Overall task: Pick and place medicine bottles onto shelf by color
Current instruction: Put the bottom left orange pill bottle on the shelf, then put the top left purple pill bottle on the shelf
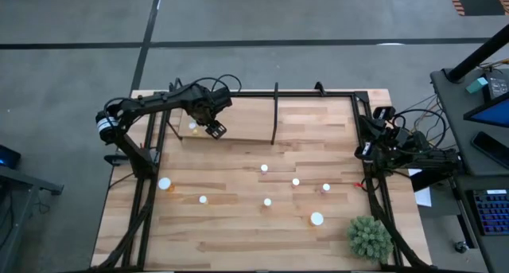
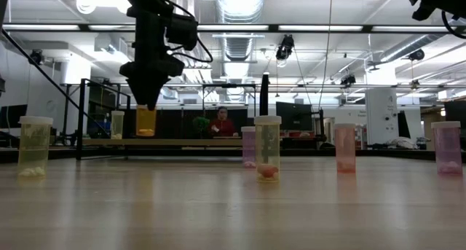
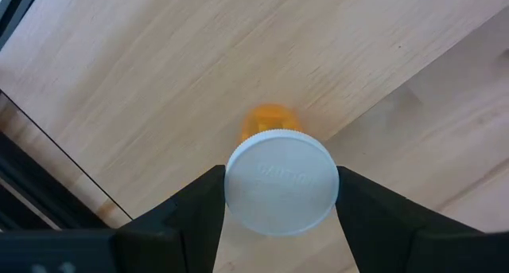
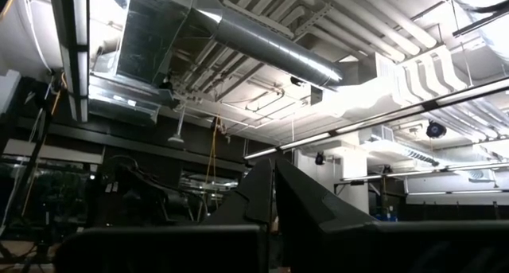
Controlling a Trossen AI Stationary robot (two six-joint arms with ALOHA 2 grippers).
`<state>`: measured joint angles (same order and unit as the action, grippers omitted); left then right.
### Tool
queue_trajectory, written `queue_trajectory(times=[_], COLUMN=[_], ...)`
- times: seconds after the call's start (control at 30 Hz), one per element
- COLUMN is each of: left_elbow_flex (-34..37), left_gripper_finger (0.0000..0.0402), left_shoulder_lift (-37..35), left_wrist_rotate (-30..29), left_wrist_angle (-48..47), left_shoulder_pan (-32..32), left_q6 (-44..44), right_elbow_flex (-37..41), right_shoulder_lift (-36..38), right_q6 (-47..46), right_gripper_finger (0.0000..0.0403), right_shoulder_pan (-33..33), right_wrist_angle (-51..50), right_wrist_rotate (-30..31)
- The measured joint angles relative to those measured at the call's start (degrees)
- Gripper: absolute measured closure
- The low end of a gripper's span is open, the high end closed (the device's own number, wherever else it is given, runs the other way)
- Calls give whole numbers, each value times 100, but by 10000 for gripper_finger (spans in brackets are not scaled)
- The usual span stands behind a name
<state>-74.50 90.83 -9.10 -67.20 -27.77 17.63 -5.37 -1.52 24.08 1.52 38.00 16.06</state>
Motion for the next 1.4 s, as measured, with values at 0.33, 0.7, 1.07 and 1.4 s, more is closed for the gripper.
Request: queue_trajectory(times=[0.33, 0.7, 1.07, 1.4], left_elbow_flex=[15, 217, 141, -483], left_gripper_finger=[201, 190, 135, 134], left_shoulder_lift=[0, -7, -34, -275], left_wrist_rotate=[0, 2, 37, 13], left_wrist_angle=[110, 218, 157, -368], left_shoulder_pan=[1, 0, 2, 192], left_q6=[1, 117, -166, -151], right_elbow_flex=[0, 0, 0, 0], right_shoulder_lift=[0, 0, 0, -32], right_q6=[0, 0, -2, -94], right_gripper_finger=[394, 394, 394, 394], right_shoulder_pan=[-1, 0, 0, 0], right_wrist_angle=[2, 2, 4, -9], right_wrist_rotate=[2, 0, -1, -294])
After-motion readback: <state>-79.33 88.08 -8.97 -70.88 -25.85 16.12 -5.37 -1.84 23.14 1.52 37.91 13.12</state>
